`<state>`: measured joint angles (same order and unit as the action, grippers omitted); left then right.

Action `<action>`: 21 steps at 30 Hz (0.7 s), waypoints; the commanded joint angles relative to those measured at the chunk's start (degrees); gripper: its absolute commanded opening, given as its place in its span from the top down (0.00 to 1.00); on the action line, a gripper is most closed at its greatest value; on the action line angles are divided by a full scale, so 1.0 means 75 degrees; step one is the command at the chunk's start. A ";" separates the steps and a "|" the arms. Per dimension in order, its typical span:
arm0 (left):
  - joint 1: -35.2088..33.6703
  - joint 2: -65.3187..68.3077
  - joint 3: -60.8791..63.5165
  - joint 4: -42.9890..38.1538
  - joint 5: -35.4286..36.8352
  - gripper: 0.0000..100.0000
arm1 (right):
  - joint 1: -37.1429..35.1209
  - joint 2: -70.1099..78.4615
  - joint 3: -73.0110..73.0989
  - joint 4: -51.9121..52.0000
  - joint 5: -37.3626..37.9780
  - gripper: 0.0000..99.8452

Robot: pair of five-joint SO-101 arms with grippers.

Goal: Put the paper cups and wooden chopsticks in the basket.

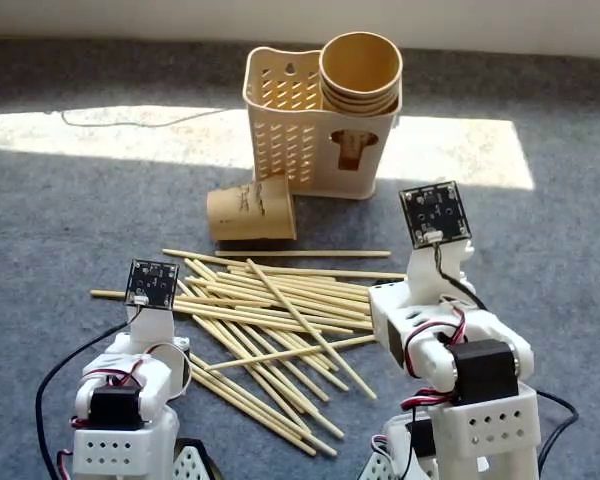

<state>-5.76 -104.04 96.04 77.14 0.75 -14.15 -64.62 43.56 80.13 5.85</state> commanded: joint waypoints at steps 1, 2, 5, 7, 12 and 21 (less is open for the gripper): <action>0.0123 0.0006 0.0147 0.0047 -0.0012 0.96 | -0.0064 0.0053 -0.0346 0.0053 -0.0070 0.99; 0.0123 0.0006 0.0147 0.0047 -0.0012 0.96 | -0.0064 0.0053 -0.0346 0.0053 -0.0070 0.99; 0.0123 0.0006 0.0147 0.0047 -0.0012 0.96 | -0.0064 0.0053 -0.0346 0.0053 -0.0047 0.99; 0.0123 0.0006 0.0147 0.0047 -0.0012 0.96 | -0.0076 0.0053 -0.0346 0.0041 -0.0047 0.99; 0.0123 0.0006 0.0147 0.0047 -0.0012 0.96 | -0.0440 0.0053 -0.0346 0.0053 -0.0070 0.99; 0.0123 0.0006 0.0147 0.0047 -0.0012 0.96 | -0.1026 0.0053 -0.0346 0.0053 -0.0070 0.99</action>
<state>-5.76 -104.04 96.04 77.14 0.75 -20.48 -64.62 43.56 80.13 5.85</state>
